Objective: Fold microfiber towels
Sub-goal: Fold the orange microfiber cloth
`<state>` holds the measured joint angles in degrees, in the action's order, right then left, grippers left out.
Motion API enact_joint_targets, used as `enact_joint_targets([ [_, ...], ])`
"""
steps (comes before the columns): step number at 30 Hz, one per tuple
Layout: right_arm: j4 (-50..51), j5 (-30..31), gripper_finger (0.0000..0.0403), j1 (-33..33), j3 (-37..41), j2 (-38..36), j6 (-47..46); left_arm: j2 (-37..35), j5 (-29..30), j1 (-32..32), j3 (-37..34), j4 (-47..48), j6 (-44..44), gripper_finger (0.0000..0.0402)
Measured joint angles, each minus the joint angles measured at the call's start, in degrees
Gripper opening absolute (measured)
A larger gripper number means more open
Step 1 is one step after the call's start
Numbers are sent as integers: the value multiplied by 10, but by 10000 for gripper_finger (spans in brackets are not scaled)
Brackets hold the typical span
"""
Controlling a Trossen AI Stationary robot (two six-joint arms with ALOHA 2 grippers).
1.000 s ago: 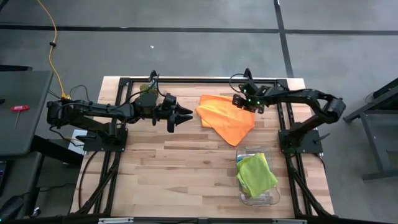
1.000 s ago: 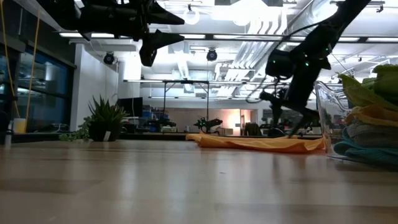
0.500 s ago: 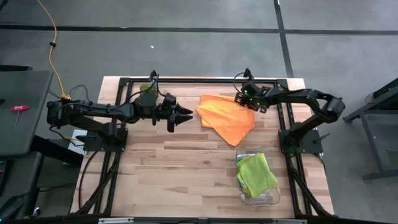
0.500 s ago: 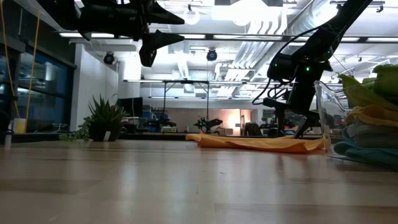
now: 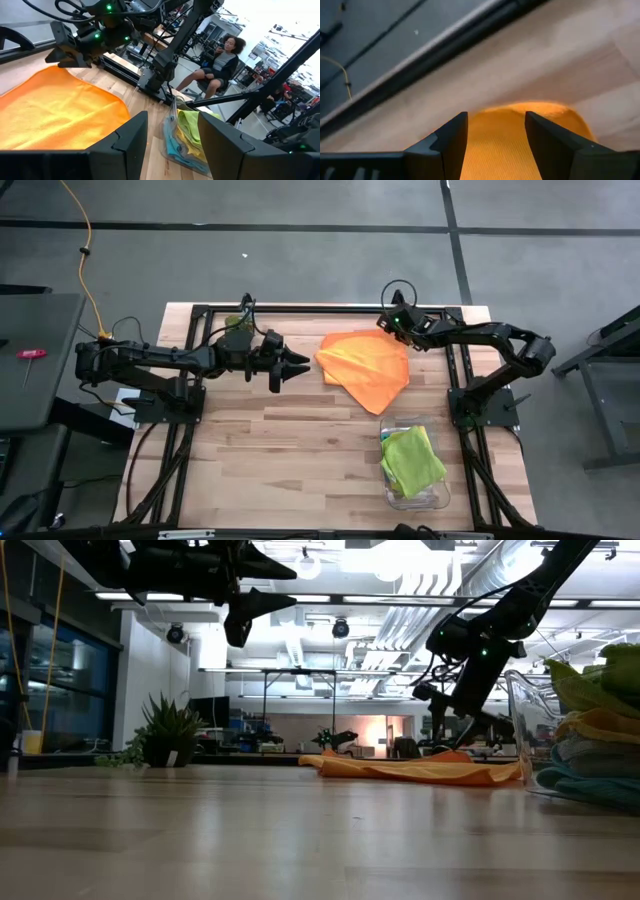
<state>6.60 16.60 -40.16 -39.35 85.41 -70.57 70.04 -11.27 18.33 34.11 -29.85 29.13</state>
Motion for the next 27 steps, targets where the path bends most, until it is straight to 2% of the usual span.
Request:
enact_joint_targets([
  [4, -15, 28, 190, -4, 0, 0, 0, 0, 0, 0, 0, 0, -6, 163],
  [10, -12, 21, 190, -23, 0, -32, 4, 0, 0, 0, 0, 0, -7, 163],
  [12, -13, 26, 190, -22, 0, -66, 44, 0, 0, 0, 0, 0, -6, 163],
  [14, -11, 22, 190, -21, -4, -108, 131, 0, 0, 0, 0, 0, -7, 163],
  [16, -4, -16, 190, -14, -11, -153, 229, 0, 0, 0, 0, 0, -6, 163],
  [22, 79, -251, 190, 28, -47, -272, 391, 0, 0, 0, 0, 0, -12, 163],
  [24, 135, -273, 190, 63, -71, -293, 437, 0, -1, 0, 0, 0, -27, 163],
  [27, 216, -246, 190, 127, -110, -299, 521, 0, -1, 0, 1, 0, -54, 163],
])
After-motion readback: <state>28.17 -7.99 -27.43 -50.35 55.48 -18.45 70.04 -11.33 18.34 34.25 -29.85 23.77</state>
